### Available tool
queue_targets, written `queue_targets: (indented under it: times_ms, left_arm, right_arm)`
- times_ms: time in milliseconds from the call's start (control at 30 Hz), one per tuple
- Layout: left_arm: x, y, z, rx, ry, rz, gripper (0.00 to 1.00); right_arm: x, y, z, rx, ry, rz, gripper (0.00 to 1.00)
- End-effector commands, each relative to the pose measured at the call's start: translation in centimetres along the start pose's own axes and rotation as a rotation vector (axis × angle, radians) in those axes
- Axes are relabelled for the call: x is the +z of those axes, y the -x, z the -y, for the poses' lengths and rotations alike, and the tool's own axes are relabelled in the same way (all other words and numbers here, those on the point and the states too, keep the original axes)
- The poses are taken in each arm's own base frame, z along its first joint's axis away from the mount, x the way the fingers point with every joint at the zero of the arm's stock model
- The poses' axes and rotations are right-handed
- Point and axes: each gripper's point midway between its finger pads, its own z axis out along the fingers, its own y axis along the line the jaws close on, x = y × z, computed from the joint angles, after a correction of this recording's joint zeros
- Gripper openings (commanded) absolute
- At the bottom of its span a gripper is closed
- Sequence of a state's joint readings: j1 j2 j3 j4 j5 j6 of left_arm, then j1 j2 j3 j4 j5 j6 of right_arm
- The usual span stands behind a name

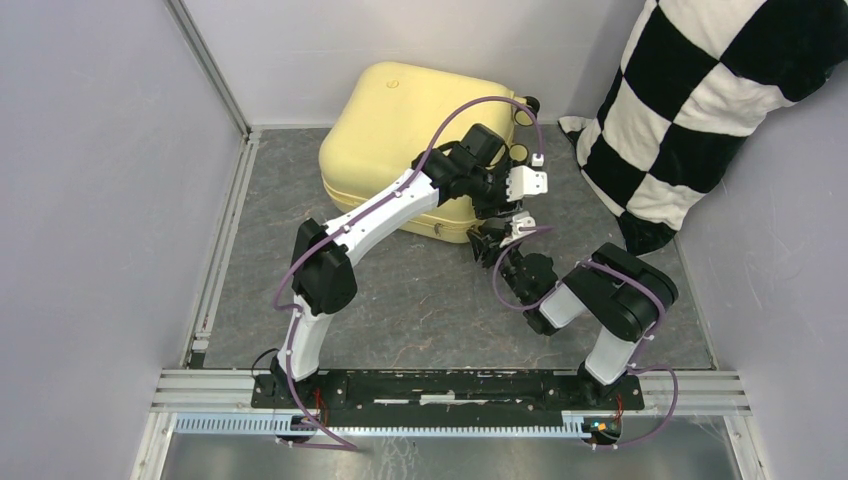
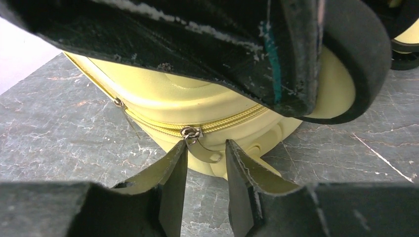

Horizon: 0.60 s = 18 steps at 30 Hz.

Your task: Pack the luggage

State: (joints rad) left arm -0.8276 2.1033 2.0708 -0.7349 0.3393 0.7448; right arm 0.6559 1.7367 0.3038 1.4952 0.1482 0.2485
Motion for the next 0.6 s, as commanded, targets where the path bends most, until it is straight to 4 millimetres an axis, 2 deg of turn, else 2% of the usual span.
queue_targets:
  times_ms: [0, 67, 133, 233, 433, 567]
  left_arm:
    - [-5.4, 5.5, -3.2, -0.180, 0.149, 0.163, 0.02]
    - [-5.4, 5.7, -3.2, -0.179, 0.149, 0.167, 0.02]
    - [-5.5, 5.9, -3.1, -0.176, 0.148, 0.170, 0.02]
    - [-5.4, 5.9, -3.1, -0.178, 0.147, 0.170, 0.02]
    - [-4.9, 5.7, -3.3, -0.178, 0.156, 0.165, 0.02]
    - [-4.7, 5.7, -3.4, -0.188, 0.153, 0.166, 0.02]
  right_arm:
    - [1.5, 4.6, -0.6, 0.020, -0.005, 0.187, 0.37]
    - [1.5, 4.5, -0.7, 0.025, -0.010, 0.187, 0.29]
    - [1.5, 4.8, -1.1, 0.023, -0.004, 0.199, 0.16]
    - [1.6, 5.2, -2.3, 0.007, 0.020, 0.212, 0.01]
    - [1.0, 5.6, -5.1, 0.030, 0.074, 0.235, 0.00]
    - [1.3, 5.2, -6.7, 0.054, 0.116, 0.227, 0.00]
